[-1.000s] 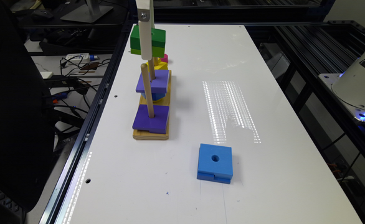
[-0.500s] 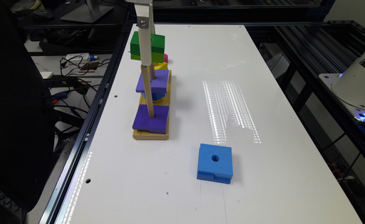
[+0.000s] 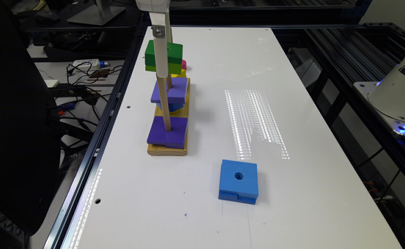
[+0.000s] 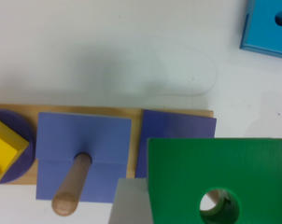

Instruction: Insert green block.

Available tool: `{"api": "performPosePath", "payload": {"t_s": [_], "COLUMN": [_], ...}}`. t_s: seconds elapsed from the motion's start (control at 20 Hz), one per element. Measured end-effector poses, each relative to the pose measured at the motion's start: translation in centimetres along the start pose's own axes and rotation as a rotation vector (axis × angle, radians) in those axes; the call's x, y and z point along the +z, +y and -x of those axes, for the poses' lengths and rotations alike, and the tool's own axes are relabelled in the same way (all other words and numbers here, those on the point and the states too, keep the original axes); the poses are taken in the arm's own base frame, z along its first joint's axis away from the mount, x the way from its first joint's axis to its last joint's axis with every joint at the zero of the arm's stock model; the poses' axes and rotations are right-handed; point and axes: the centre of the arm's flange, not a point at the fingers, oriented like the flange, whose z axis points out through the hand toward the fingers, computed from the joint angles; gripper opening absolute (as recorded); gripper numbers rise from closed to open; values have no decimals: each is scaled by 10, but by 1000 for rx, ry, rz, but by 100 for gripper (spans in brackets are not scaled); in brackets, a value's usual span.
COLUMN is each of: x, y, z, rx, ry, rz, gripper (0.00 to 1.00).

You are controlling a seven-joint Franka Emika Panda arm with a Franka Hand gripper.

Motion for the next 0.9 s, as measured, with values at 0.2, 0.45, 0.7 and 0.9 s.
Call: {"api": "performPosePath", "payload": {"t_s": [0.2, 0.45, 0.7, 0.9], "x": [5, 5, 5, 5], "y": [-1, -1, -1, -1], "z": [-1, -1, -1, -1], "rx": [0, 0, 0, 0], "ry": [-3, -2, -2, -2], "rz": [0, 0, 0, 0], "gripper": [0, 0, 0, 0]}}
